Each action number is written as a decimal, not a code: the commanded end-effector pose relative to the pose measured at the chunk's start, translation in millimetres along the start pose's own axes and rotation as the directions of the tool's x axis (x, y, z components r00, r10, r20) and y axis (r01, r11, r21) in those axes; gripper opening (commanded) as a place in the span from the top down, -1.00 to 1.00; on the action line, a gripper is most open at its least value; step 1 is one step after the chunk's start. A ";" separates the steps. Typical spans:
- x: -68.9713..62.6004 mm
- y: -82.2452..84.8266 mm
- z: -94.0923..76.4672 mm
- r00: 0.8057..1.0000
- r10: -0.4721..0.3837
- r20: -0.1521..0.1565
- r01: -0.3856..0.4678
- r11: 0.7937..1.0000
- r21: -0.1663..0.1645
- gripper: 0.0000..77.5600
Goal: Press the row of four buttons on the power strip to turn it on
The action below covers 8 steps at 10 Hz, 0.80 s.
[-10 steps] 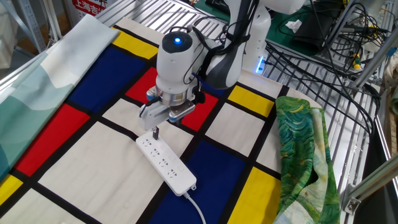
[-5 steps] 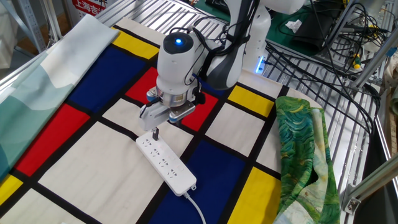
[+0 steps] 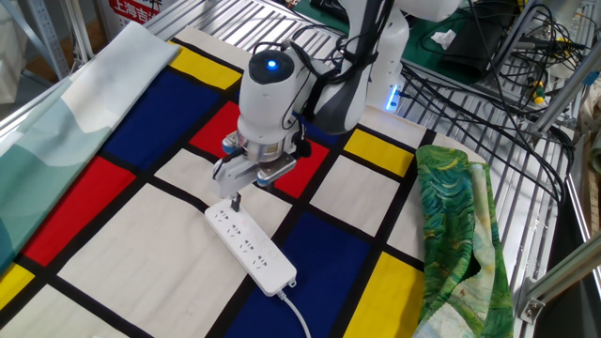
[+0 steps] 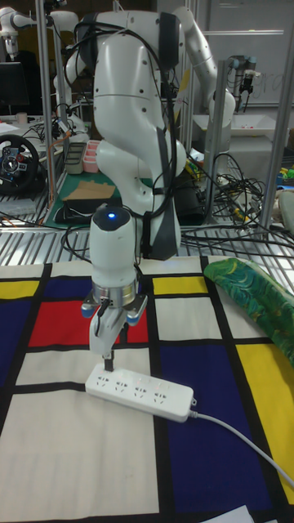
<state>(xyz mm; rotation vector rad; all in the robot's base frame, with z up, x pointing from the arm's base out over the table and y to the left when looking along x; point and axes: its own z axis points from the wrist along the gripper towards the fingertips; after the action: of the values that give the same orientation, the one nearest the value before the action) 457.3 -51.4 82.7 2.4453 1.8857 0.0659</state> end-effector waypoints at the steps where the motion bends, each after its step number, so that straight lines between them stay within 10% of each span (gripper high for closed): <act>1: 2.8 -0.6 -12.2 1.000 -0.014 0.018 0.014 1.000 0.015 -1.00; 8: 6.0 -1.1 -31.2 0.956 -0.290 0.036 0.289 0.957 0.034 -1.00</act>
<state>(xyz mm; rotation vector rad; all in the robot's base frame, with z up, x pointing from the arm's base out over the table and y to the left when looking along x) 456.7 -46.4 106.0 2.2889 2.0815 0.0075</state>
